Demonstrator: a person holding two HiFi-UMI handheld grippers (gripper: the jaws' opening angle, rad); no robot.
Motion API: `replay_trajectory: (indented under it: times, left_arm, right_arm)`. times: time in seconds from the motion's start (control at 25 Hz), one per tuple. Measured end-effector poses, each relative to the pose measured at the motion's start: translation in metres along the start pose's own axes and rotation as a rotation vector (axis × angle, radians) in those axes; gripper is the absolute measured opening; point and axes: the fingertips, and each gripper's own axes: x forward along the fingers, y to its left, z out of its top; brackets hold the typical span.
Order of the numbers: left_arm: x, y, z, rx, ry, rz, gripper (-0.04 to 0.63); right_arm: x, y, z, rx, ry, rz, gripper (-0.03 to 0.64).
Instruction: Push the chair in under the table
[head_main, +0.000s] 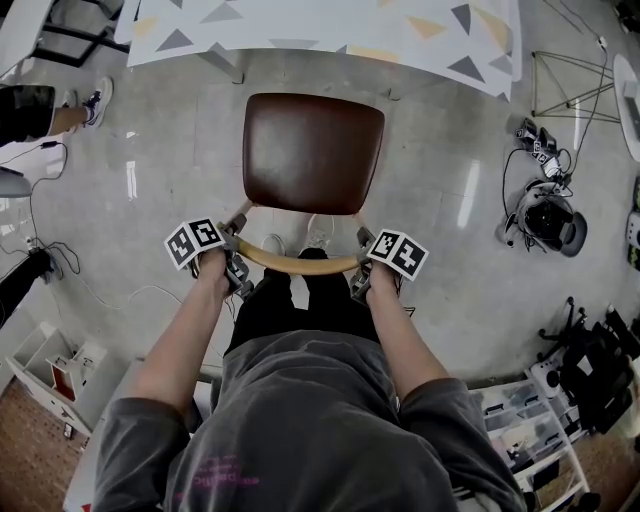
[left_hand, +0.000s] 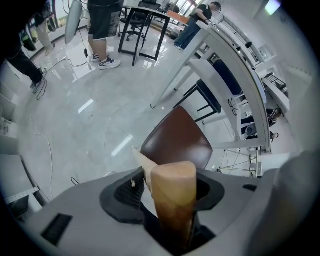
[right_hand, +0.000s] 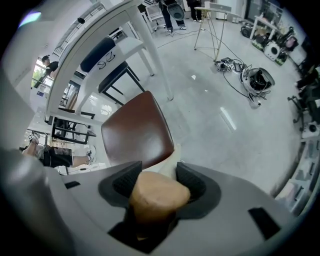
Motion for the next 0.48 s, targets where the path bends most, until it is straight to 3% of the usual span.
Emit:
replay_trajectory:
  times: [0.48]
  left_arm:
    - [0.005, -0.036, 0.021, -0.022, -0.043, -0.021, 0.230]
  right_arm:
    - [-0.007, 0.013, 0.054, -0.020, -0.044, 0.009, 0.215]
